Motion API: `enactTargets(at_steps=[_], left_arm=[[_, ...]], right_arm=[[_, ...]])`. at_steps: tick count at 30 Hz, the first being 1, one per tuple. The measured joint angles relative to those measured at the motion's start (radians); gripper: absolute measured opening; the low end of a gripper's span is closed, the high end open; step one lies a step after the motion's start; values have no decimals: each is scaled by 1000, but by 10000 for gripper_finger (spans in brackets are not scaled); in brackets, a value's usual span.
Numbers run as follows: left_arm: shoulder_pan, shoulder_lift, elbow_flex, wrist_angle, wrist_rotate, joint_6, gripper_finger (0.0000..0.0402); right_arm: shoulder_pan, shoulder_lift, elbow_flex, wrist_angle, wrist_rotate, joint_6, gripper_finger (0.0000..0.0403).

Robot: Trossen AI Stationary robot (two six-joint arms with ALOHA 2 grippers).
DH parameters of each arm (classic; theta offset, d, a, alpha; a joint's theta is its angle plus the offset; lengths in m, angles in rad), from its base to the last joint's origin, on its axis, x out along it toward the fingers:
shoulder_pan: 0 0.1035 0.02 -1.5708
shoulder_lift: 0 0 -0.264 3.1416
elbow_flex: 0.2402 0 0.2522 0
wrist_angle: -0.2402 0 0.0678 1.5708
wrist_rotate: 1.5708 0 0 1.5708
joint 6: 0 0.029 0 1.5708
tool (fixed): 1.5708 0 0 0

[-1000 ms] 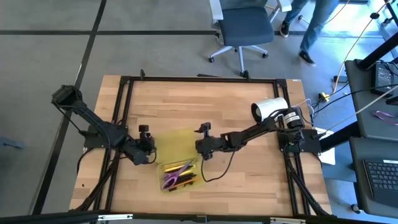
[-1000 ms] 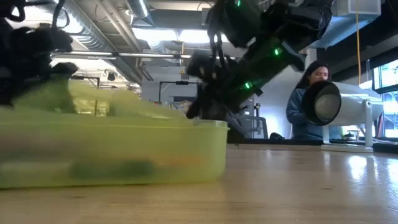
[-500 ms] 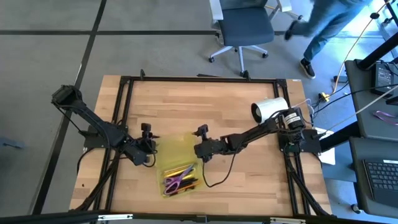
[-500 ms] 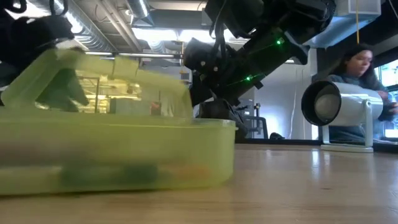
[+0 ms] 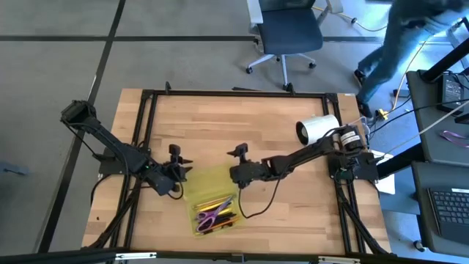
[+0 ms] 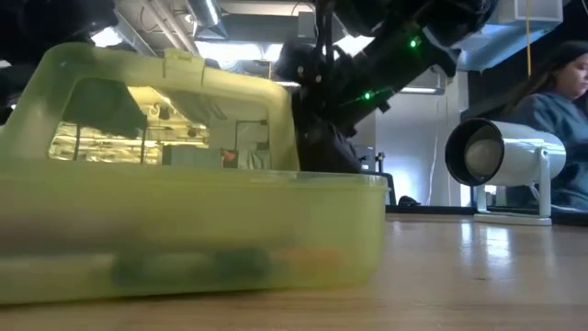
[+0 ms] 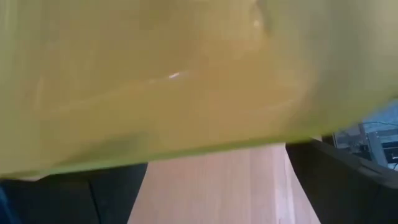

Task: Pick & place school supplies into a supply box
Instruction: Close the yellow supply box

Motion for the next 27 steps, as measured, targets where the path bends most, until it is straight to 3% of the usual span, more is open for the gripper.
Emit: enactTargets(at_steps=[4,9,14,19,27], left_arm=[[0,0,0,93,7,84,100],[0,0,0,217,19,182,99],[0,0,0,313,39,257,99],[0,0,0,348,69,270,99],[0,0,0,395,99,270,99]], right_arm=[[0,-38,0,-31,-19,37,376],[-2,-76,-1,-129,-125,150,376],[-1,-92,-3,-153,-140,183,376],[2,-131,-3,-169,-151,187,376],[2,-211,-2,-228,-317,286,376]])
